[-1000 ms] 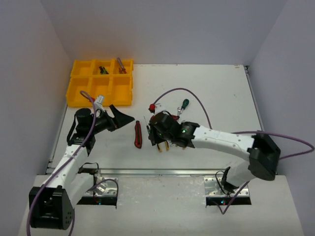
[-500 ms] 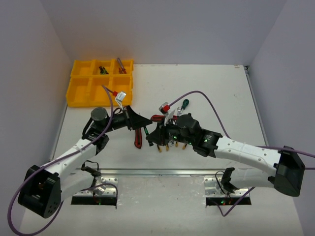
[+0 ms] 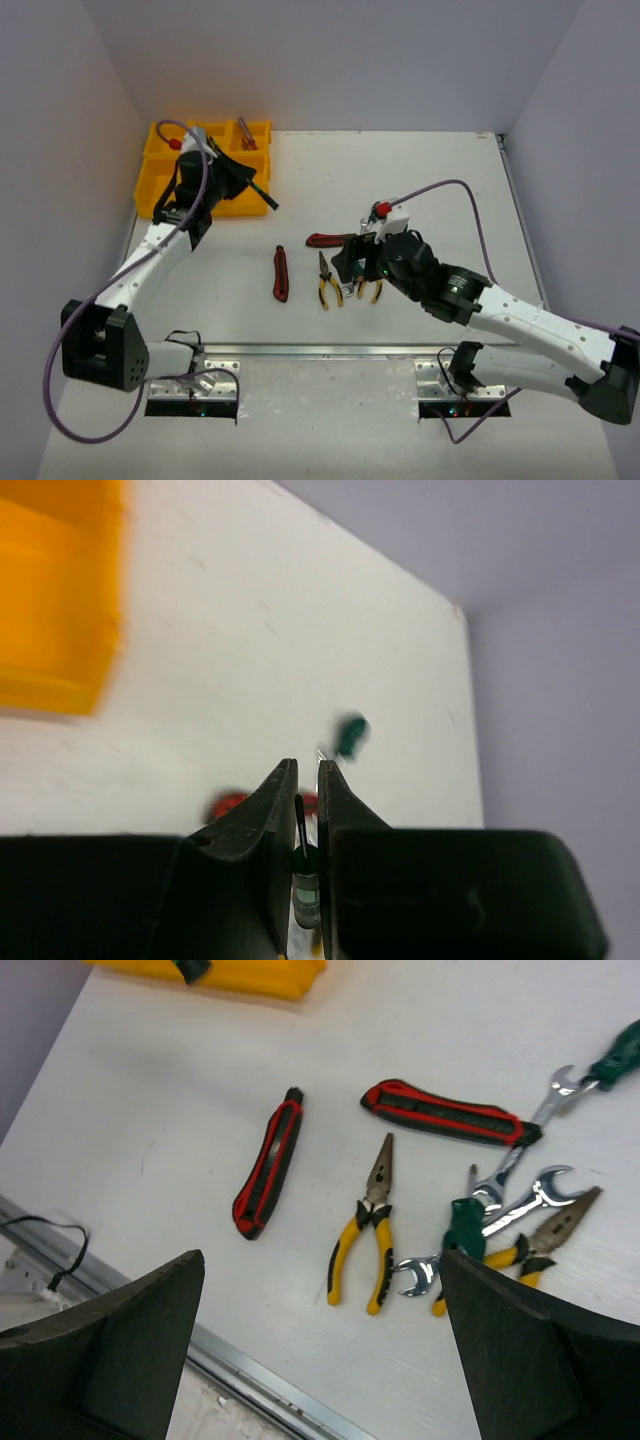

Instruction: Sort the tools into containers

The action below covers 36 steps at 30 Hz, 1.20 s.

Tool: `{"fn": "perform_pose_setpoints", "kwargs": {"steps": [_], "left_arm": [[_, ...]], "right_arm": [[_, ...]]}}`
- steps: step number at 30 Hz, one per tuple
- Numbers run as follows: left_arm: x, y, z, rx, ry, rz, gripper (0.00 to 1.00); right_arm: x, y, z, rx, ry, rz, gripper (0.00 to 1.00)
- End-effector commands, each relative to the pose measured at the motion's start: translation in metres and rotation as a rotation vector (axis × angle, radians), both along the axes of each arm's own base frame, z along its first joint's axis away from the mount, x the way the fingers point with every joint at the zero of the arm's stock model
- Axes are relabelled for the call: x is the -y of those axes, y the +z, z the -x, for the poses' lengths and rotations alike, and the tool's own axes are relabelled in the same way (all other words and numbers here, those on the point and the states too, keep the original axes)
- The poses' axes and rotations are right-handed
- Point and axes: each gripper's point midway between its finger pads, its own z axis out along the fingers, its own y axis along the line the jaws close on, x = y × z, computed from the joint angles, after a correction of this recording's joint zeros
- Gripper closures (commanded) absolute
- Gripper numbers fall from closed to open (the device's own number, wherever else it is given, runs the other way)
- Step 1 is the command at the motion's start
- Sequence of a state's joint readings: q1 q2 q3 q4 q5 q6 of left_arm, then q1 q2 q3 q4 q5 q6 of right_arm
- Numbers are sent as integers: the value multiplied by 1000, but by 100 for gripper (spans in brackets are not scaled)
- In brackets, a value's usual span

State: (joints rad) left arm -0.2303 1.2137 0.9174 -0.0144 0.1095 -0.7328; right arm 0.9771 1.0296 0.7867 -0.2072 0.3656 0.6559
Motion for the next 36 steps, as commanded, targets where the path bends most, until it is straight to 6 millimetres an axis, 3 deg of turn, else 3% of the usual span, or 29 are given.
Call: {"fn": "perform_pose_setpoints", "kwargs": {"steps": [1, 3, 6, 7, 11, 13, 17, 18, 20, 26, 28, 30, 31, 32, 34, 35, 36], "left_arm": [[-119, -16, -54, -114, 455, -183, 100], [-160, -4, -99, -140, 586, -206, 100], [-216, 7, -142, -137, 694, -198, 100], [-231, 11, -167, -126, 720, -208, 100], [-269, 10, -221, -97, 734, -253, 100], [-276, 6, -253, -61, 701, -294, 100], [-278, 2, -289, 19, 638, -305, 100], [-274, -2, -295, 52, 613, -292, 100], [-267, -27, -299, 49, 572, -265, 100], [-239, -62, -319, 40, 451, -172, 100], [-230, -61, -321, 47, 412, -152, 79], [-223, -52, -319, 50, 390, -144, 50], [-219, -36, -316, 71, 379, -140, 32], [-216, -26, -314, 80, 373, -137, 27], [-213, 5, -303, 88, 375, -129, 4], [-211, 19, -296, 89, 374, -127, 0], [-209, 45, -286, 111, 373, -123, 0]], "right_arm": [[48, 20, -6, 90, -153, 30, 1], [55, 21, -2, 112, -138, 38, 1], [61, 18, 3, 123, -106, 72, 1], [63, 16, 6, 114, -97, 87, 1], [64, 15, 13, 104, -51, 112, 1], [62, 13, 16, 100, -21, 123, 1], [65, 7, 17, 99, -13, 154, 1], [67, 6, 16, 100, -20, 158, 1], [69, 4, 15, 101, -31, 168, 1], [68, 4, 13, 102, -32, 180, 1], [69, 2, 12, 101, -37, 189, 1], [78, 2, 8, 102, -92, 213, 1], [82, -1, 7, 92, -109, 237, 1], [84, -1, 5, 85, -127, 243, 1], [88, -2, -2, 66, -162, 254, 1], [87, -4, -4, 44, -169, 248, 1], [89, -9, -9, 9, -180, 244, 1]]}}
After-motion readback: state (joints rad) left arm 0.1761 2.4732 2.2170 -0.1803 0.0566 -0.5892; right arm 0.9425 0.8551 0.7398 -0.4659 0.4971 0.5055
